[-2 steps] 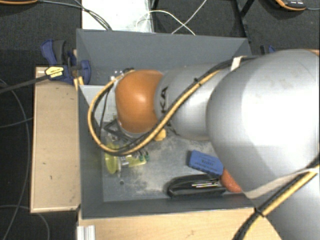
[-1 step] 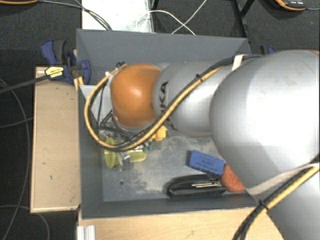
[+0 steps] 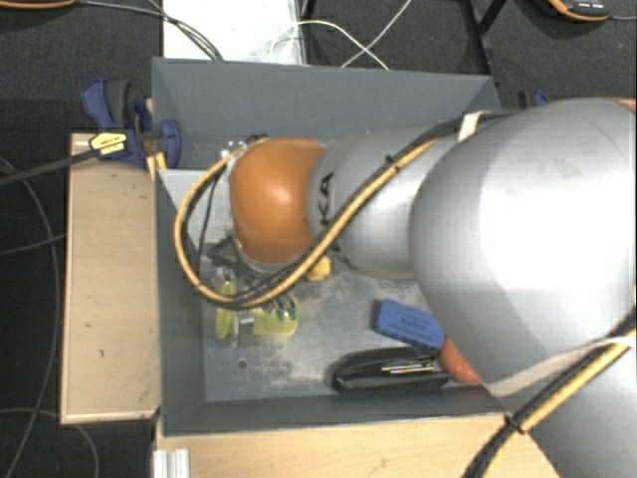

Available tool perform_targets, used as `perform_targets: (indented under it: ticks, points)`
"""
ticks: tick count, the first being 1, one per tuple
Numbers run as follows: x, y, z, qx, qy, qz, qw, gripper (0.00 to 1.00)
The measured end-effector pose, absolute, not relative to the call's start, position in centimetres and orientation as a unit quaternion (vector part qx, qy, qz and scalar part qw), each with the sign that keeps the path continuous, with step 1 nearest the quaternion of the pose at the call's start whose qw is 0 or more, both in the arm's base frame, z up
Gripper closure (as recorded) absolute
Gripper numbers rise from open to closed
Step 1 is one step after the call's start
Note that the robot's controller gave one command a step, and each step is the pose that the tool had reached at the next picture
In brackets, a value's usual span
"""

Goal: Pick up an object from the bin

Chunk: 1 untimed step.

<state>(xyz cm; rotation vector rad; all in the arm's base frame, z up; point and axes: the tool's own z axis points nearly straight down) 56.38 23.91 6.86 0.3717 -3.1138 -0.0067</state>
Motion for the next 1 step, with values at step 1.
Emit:
perform_targets:
  ticks: [1]
  points:
    - [56.38,23.91,6.86,0.118,-0.993,-0.002,0.003,1.00]
